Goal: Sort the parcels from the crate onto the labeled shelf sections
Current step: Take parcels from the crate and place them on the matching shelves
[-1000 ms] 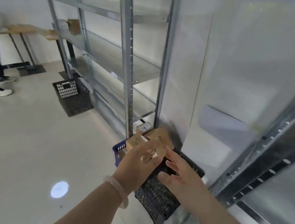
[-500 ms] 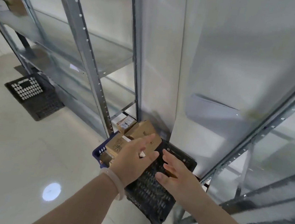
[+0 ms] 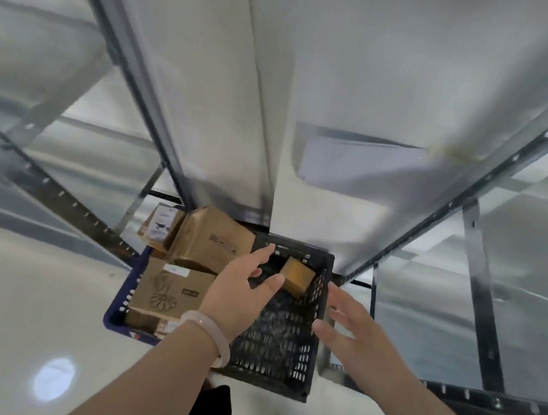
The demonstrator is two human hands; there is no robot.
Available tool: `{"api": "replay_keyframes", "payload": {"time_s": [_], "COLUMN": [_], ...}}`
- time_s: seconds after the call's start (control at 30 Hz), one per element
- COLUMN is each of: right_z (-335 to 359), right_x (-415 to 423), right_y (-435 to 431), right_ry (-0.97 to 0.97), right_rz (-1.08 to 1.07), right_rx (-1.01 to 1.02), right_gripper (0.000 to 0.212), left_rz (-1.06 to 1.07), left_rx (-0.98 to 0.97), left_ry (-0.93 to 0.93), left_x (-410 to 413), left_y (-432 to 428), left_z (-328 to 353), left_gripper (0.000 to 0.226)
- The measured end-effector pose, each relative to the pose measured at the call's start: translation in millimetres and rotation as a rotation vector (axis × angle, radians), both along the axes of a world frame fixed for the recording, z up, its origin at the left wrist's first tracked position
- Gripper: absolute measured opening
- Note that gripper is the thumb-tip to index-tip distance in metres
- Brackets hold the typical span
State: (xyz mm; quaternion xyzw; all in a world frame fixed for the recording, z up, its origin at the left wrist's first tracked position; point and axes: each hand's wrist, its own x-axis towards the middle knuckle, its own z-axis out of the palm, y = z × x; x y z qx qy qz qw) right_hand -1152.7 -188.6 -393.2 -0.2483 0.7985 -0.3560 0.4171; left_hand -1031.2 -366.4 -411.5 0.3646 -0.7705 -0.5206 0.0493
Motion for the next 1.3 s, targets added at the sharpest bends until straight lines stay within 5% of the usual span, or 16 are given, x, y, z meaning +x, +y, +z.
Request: {"api": "replay_keyframes", "payload": {"time_s": [0.37, 1.0, 1.17, 1.3], "right_z": [-139, -550, -587, -557], "right_x": [-19, -162, -162, -140], "right_y": [-68, -148, -149, -143], "right_ry": [-0.085, -0.362, -0.408, -0.471], "right_rz": [-0.244, -0.683, -0.678, -0.72], "right_rx": [0.16, 0.351, 0.275, 0.231], "right_gripper": [0.07, 0.066, 0.061, 0.058], "left_rz": [-0.223, -0.186, -0.094, -0.002], "left_rx": [0.018, 0.133, 0.263, 0.281], "left_ry": [-0.166, -0.419, -0.416, -0.414], "left_x": [-69, -190, -212, -194], "left_y": [-68, -95, -93, -88], "left_z": [-131, -538, -578, -549], "left_gripper": [0.055, 0.061, 0.063, 0.062]}}
